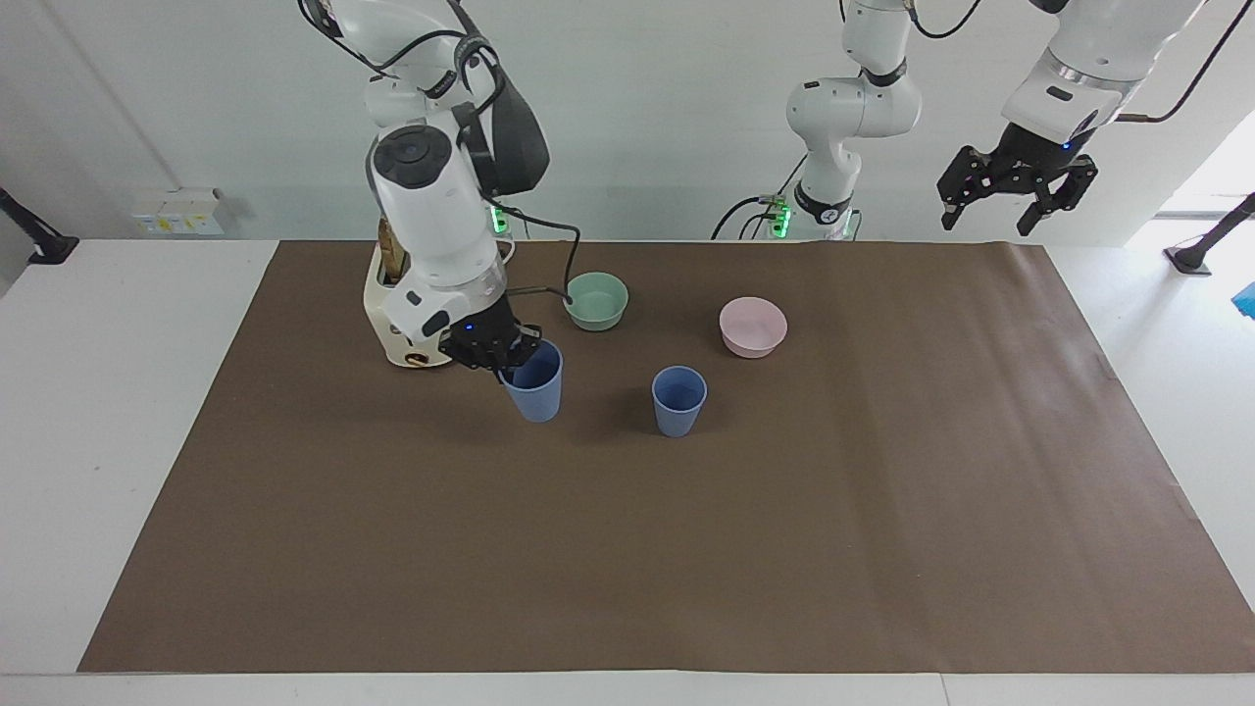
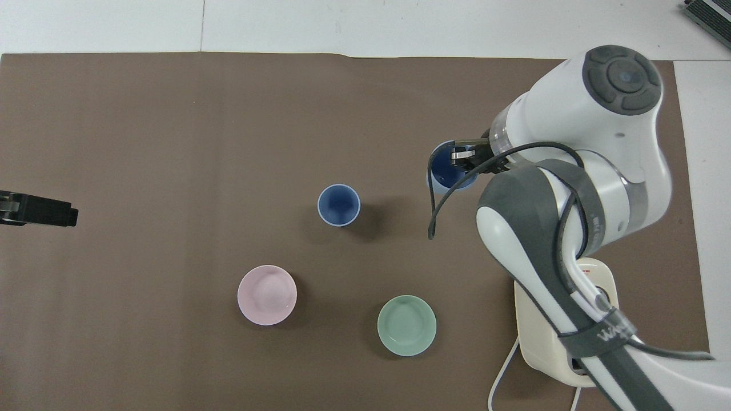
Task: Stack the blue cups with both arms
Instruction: 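Grasp the second blue cup with the right gripper and carry it over the first, then lower the held blue cup into the first cup with the right gripper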
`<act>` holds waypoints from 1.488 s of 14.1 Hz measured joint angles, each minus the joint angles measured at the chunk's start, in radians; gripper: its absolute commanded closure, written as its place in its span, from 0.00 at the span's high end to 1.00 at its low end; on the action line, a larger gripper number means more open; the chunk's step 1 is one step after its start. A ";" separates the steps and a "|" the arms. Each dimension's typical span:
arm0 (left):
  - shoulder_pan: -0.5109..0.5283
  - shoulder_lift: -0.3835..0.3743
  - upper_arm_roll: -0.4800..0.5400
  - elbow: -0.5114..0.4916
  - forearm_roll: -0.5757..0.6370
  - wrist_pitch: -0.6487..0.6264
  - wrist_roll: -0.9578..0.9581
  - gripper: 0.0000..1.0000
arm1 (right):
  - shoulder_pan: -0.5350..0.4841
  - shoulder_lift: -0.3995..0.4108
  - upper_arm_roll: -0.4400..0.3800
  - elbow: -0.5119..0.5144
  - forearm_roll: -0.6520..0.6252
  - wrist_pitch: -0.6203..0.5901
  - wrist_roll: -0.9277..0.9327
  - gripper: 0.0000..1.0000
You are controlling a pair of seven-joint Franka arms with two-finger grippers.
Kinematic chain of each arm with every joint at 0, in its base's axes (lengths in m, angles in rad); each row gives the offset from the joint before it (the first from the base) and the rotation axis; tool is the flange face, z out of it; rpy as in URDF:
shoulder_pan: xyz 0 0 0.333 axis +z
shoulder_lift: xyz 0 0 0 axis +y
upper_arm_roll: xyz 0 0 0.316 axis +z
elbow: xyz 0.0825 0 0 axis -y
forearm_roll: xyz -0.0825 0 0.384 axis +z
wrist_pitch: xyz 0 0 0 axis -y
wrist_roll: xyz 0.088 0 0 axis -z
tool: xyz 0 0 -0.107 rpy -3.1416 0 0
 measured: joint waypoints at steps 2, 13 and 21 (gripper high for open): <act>0.000 0.000 -0.001 0.000 0.000 0.000 0.000 1.00 | 0.051 0.003 0.001 0.011 -0.001 0.000 0.077 0.00; 0.000 0.000 -0.005 0.000 -0.001 -0.001 0.000 1.00 | 0.222 0.064 0.000 0.103 -0.028 0.001 0.262 0.00; 0.000 0.000 -0.005 -0.003 -0.001 -0.001 0.001 1.00 | 0.275 0.140 -0.003 0.132 -0.047 0.057 0.305 0.00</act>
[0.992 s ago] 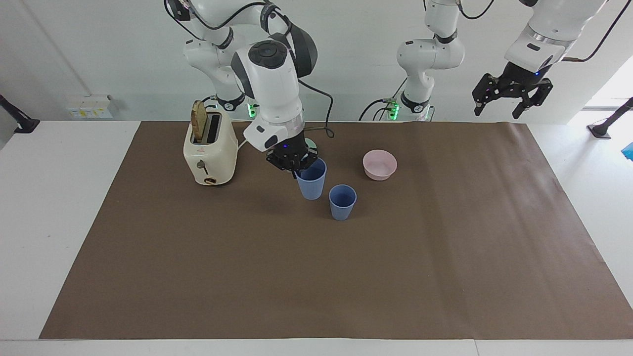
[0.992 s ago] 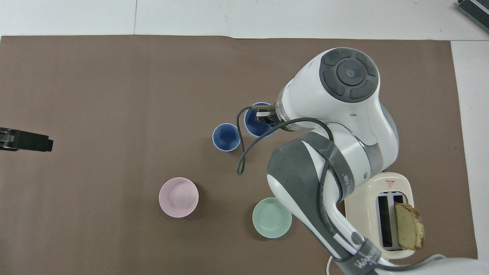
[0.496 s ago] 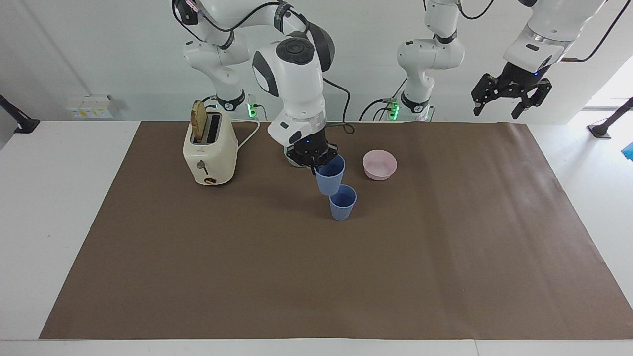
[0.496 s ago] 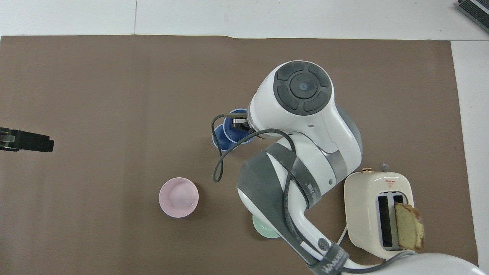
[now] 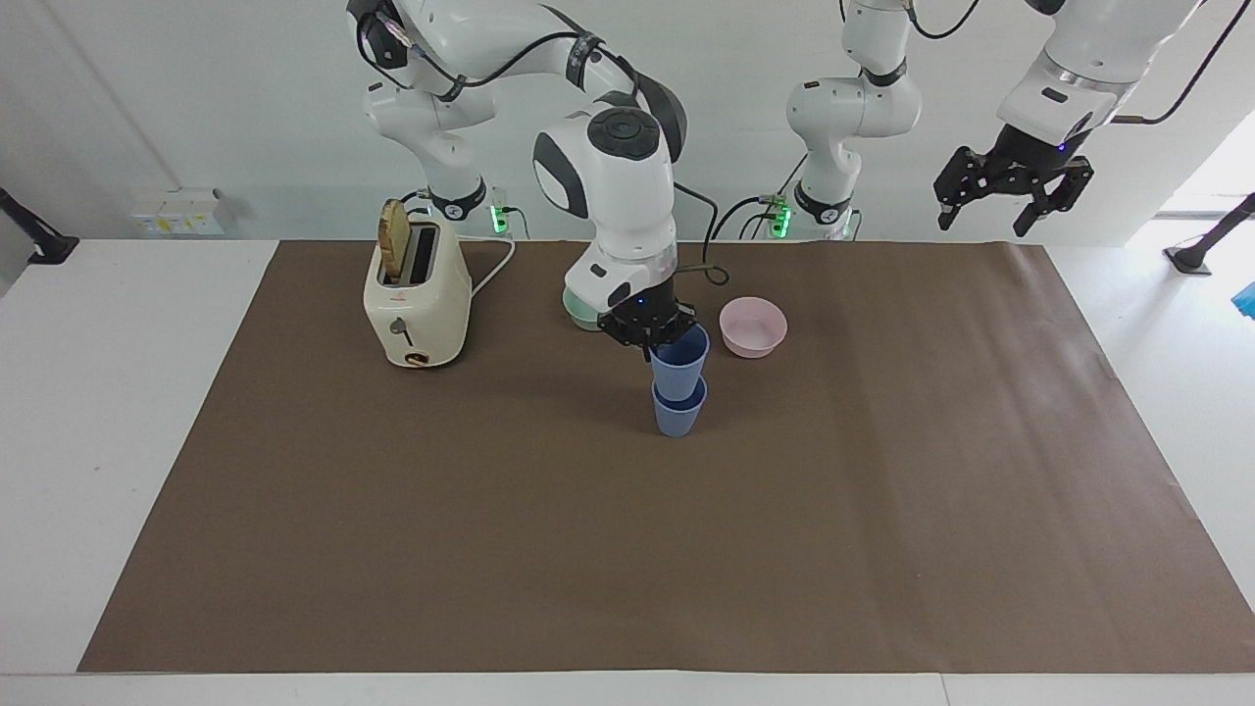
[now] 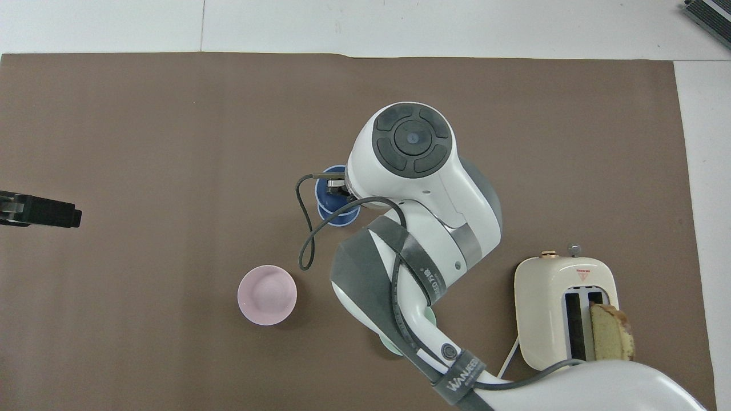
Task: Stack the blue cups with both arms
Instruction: 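Lower the held blue cup into the first cup with the right gripper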
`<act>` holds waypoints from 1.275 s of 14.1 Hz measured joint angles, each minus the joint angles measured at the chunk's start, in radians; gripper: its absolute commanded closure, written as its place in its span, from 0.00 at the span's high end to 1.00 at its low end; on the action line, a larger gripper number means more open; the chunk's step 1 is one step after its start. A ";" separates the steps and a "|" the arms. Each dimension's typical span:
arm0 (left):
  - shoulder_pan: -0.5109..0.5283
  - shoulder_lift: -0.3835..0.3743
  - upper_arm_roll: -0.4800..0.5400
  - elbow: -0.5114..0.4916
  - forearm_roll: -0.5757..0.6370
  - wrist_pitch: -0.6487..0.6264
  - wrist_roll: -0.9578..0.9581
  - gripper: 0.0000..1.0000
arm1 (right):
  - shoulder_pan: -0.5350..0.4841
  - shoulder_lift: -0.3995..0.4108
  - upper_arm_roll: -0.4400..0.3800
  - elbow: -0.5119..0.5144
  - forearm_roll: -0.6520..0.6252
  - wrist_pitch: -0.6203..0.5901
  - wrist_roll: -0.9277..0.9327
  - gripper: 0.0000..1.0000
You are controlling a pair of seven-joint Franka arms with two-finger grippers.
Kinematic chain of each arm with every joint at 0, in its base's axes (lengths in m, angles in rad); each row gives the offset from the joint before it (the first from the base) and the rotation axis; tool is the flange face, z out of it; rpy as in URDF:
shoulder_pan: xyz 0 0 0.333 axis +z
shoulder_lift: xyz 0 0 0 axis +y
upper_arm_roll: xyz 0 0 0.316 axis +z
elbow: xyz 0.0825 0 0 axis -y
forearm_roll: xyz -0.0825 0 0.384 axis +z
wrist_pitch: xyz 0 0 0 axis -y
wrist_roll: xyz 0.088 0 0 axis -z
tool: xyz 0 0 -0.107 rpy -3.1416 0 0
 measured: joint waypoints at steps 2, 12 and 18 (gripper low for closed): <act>0.000 0.000 0.000 0.000 0.000 0.000 0.000 1.00 | 0.003 0.001 0.000 0.002 0.000 0.000 0.000 0.00; 0.000 0.000 0.000 0.000 0.000 -0.001 0.001 1.00 | 0.004 0.036 0.000 0.004 -0.024 0.000 0.000 0.00; 0.000 0.000 0.000 0.000 0.000 -0.001 0.001 1.00 | 0.006 0.056 0.000 0.004 -0.028 0.018 0.000 0.00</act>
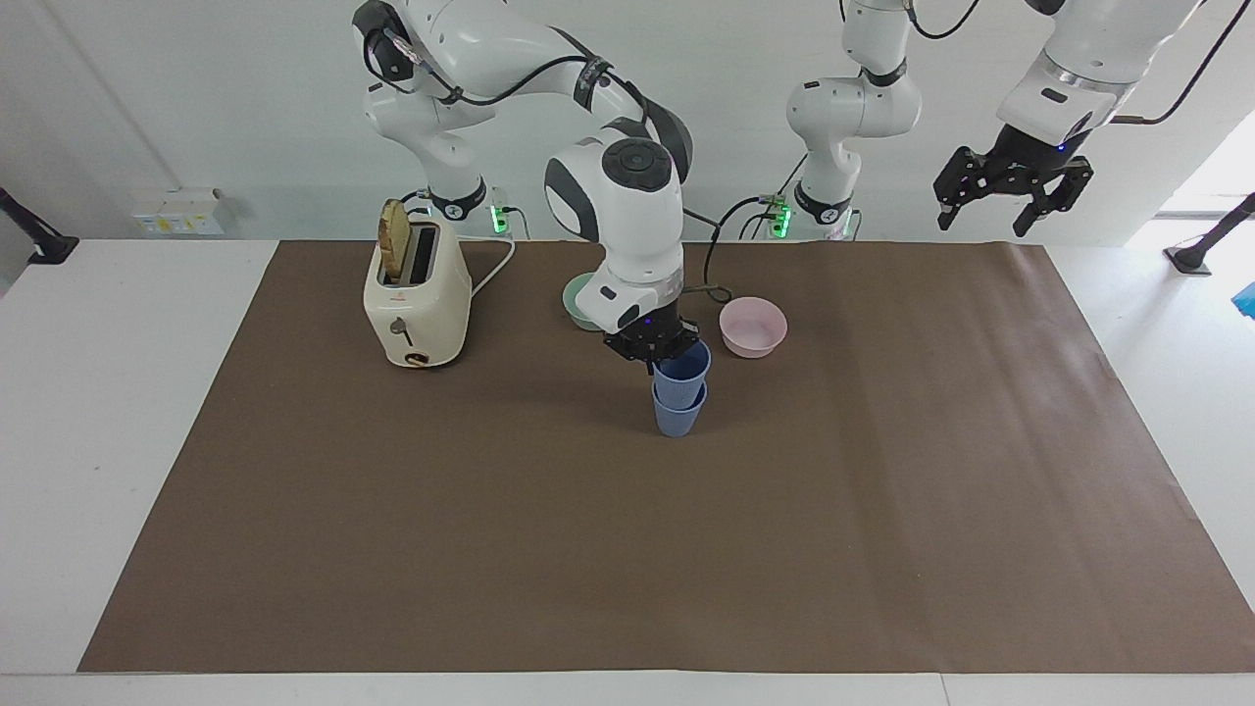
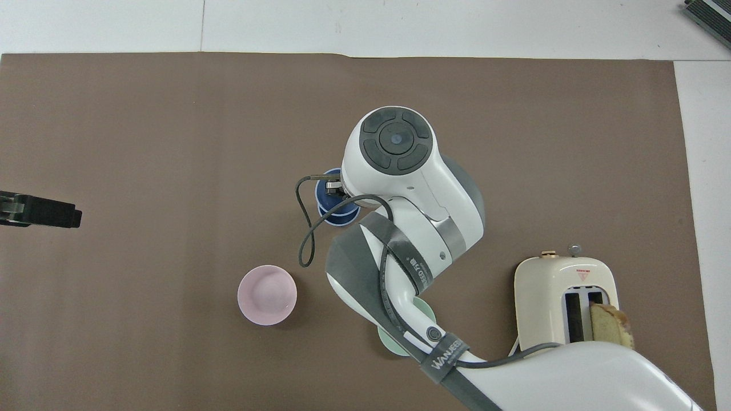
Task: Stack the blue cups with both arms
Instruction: 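Lower the held blue cup into the first cup with the right gripper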
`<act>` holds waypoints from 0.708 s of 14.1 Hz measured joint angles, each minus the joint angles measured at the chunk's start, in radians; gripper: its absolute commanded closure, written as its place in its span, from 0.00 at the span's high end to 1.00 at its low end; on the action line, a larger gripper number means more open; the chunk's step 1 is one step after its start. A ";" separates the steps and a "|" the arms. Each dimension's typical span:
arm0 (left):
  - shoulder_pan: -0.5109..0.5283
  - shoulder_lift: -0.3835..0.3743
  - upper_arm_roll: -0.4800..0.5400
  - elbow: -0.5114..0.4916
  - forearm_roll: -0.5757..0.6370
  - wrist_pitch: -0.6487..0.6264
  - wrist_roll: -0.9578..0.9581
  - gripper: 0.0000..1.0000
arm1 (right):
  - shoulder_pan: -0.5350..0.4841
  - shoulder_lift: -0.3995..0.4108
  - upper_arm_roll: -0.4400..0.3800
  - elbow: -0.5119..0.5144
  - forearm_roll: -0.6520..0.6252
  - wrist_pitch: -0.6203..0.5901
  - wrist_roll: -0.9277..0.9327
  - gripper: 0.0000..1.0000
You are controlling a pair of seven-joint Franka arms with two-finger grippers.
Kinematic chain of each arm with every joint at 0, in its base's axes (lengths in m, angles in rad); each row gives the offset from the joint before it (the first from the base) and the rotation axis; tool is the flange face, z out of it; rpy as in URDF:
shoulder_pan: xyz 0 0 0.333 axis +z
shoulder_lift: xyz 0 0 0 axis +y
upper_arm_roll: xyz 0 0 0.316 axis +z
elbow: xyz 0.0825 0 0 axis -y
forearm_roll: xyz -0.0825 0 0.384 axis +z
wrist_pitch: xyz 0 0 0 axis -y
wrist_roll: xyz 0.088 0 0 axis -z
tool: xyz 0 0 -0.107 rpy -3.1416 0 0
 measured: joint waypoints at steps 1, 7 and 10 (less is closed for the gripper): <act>0.000 0.000 0.000 0.000 0.000 0.000 0.000 1.00 | 0.002 0.006 0.000 0.000 -0.001 0.003 0.000 0.00; 0.000 0.000 0.000 -0.002 0.000 0.000 0.000 1.00 | 0.008 0.011 0.000 0.001 -0.003 0.021 0.001 0.65; 0.000 0.000 0.000 -0.003 0.000 -0.001 0.000 1.00 | 0.007 0.011 -0.003 0.001 -0.003 0.028 0.001 0.70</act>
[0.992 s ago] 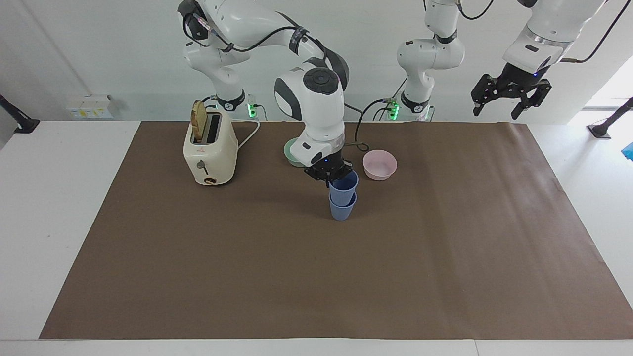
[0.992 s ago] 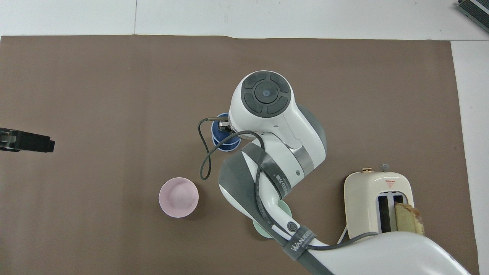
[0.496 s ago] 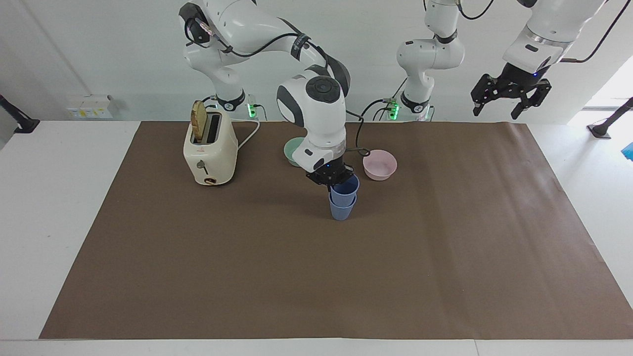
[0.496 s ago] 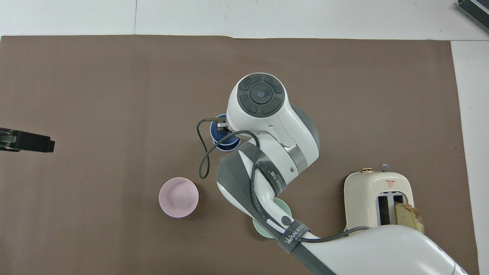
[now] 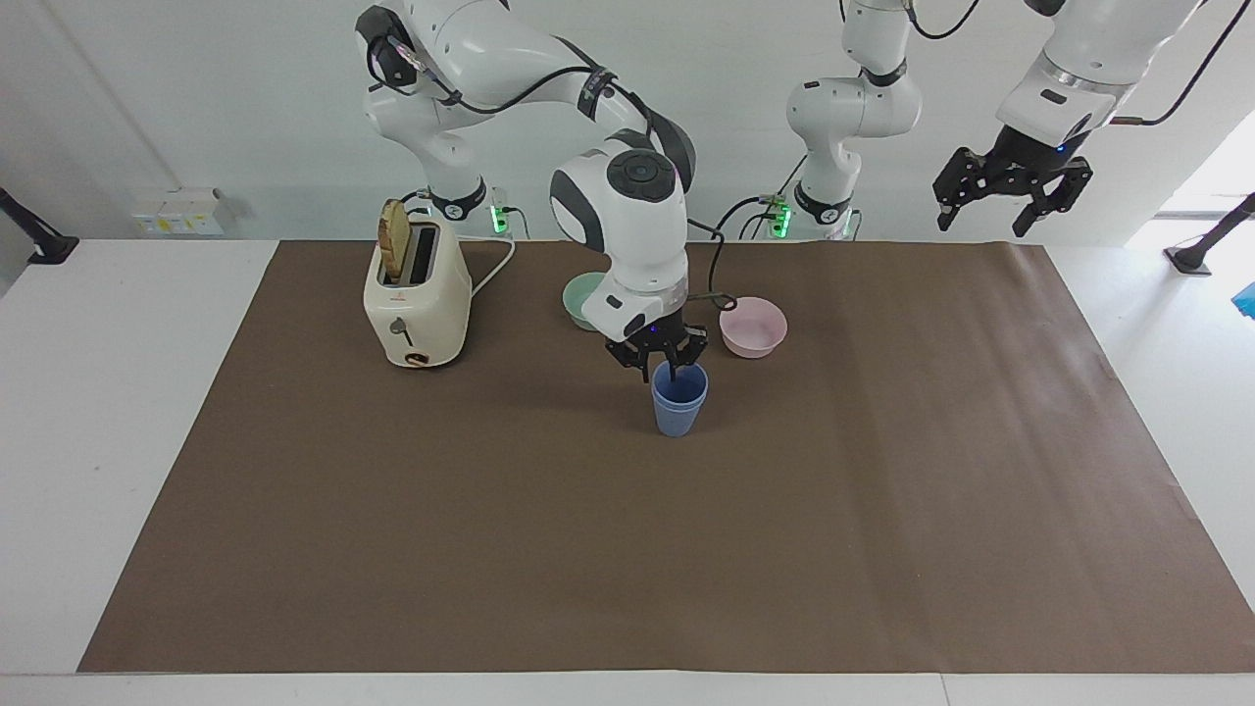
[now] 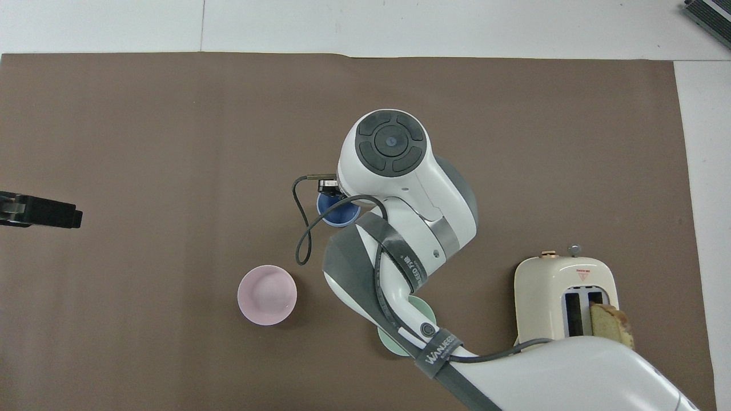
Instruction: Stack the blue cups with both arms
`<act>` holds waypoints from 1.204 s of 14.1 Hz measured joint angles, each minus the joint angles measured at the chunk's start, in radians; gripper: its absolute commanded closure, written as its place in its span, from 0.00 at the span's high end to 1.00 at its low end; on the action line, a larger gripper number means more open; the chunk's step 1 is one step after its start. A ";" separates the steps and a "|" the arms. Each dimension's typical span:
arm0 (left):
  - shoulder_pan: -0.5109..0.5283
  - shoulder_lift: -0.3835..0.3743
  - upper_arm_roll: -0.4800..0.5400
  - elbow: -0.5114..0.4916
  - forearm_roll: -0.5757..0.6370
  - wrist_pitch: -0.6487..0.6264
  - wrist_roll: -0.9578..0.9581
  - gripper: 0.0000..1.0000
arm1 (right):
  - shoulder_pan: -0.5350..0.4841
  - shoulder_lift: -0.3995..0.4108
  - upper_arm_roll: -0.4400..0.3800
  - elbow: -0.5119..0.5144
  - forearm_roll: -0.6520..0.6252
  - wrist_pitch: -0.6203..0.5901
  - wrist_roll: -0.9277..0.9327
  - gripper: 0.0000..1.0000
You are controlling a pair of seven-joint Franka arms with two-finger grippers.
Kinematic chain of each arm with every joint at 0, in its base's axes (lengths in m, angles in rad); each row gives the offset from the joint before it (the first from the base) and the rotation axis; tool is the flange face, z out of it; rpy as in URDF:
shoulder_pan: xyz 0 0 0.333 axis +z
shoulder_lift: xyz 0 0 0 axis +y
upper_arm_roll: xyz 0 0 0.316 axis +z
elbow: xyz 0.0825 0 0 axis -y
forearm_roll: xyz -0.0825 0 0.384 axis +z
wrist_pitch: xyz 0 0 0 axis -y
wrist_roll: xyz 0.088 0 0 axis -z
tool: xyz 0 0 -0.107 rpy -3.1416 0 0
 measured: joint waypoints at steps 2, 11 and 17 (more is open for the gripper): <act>0.000 0.000 -0.001 -0.002 0.000 -0.001 0.000 1.00 | 0.000 0.000 0.000 0.000 0.000 0.000 0.000 0.86; 0.000 0.000 -0.002 -0.004 0.000 -0.001 0.000 1.00 | -0.157 -0.060 -0.013 0.027 -0.066 -0.155 -0.120 1.00; 0.000 0.002 -0.002 -0.004 0.000 0.012 0.054 1.00 | -0.331 -0.182 -0.014 0.032 -0.066 -0.266 -0.288 1.00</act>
